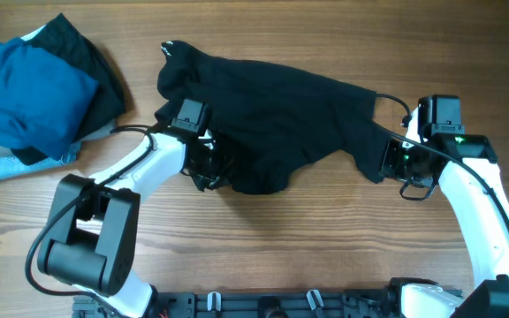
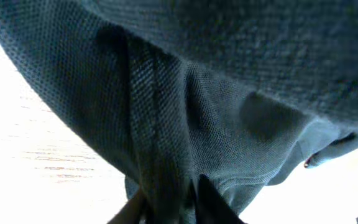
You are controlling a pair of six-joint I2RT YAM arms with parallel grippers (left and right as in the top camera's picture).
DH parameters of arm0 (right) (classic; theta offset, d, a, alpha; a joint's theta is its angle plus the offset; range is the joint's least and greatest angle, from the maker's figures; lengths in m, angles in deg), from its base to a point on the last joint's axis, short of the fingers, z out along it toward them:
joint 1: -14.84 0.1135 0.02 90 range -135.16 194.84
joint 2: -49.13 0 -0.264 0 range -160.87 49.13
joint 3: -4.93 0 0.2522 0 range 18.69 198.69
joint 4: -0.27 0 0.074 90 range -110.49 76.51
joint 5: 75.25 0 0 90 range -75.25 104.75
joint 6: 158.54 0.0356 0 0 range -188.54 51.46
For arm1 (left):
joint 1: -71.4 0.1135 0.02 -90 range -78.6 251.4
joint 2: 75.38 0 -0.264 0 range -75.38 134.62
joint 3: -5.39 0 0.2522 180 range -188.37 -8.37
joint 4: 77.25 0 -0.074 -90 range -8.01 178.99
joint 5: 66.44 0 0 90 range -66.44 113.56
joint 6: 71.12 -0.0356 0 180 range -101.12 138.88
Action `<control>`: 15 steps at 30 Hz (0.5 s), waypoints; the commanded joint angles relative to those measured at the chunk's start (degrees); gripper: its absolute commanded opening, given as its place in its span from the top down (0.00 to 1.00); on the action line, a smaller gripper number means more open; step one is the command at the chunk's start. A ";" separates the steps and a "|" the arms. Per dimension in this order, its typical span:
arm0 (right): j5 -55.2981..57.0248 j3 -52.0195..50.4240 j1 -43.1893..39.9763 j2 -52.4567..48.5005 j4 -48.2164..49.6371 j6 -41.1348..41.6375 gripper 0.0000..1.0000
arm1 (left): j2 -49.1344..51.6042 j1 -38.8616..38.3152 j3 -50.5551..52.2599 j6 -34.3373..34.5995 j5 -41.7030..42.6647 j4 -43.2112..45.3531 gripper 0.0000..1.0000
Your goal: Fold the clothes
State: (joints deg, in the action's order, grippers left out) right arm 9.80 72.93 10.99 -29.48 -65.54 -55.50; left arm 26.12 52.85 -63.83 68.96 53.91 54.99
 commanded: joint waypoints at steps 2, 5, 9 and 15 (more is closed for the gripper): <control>-0.72 -0.59 -0.07 0.79 0.15 0.63 0.54 | 0.61 0.50 -0.74 -0.35 2.01 -0.04 0.71; -0.72 -0.59 -0.07 0.50 0.13 0.66 0.54 | 0.61 0.39 -0.74 -0.37 3.19 -0.39 0.84; -0.72 -0.59 -0.07 -0.22 -0.04 0.63 0.53 | 0.61 0.83 -0.76 -3.43 10.23 0.04 0.83; -0.72 -0.59 -0.07 -1.33 -0.44 0.63 0.53 | 0.50 5.27 -0.76 -4.70 10.80 3.08 0.76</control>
State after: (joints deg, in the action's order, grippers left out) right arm 9.80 72.93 10.99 -29.89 -65.69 -55.50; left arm 26.12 55.41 -63.85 66.17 62.47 56.94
